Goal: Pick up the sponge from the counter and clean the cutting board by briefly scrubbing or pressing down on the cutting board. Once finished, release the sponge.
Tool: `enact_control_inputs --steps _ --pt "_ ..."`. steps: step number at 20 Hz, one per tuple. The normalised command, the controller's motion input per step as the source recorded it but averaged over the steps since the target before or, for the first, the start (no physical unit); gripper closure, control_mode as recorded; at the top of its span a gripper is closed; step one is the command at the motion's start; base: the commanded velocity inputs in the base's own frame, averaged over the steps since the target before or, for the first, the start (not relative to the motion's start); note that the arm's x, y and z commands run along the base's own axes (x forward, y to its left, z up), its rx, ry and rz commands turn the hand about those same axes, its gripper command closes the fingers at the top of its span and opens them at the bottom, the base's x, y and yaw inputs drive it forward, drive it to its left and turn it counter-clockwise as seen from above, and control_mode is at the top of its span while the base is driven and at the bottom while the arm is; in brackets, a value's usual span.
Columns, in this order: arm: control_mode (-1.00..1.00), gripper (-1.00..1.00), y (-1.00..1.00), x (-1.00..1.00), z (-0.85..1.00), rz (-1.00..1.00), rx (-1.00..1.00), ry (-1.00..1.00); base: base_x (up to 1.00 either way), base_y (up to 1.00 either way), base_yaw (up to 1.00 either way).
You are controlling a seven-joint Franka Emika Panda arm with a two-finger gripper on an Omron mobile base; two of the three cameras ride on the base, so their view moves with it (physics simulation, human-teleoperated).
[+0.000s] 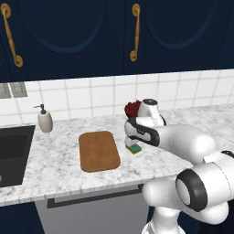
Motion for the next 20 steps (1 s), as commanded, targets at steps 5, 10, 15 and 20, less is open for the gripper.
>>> enact_control_inputs --steps 5,10,15,20 --pt "-1.00 -1.00 0.04 0.45 -0.38 0.00 -0.02 0.00 0.00 0.00 0.00" --pt "-1.00 -1.00 0.00 0.33 -0.23 0.00 -0.01 0.02 0.00 0.00 0.00" --pt "-1.00 -1.00 0.03 0.06 -0.30 0.00 -0.03 0.02 0.00 0.00 0.00" --pt "-1.00 -1.00 -0.01 0.00 -0.21 0.00 0.00 0.00 0.00 0.00 0.00"
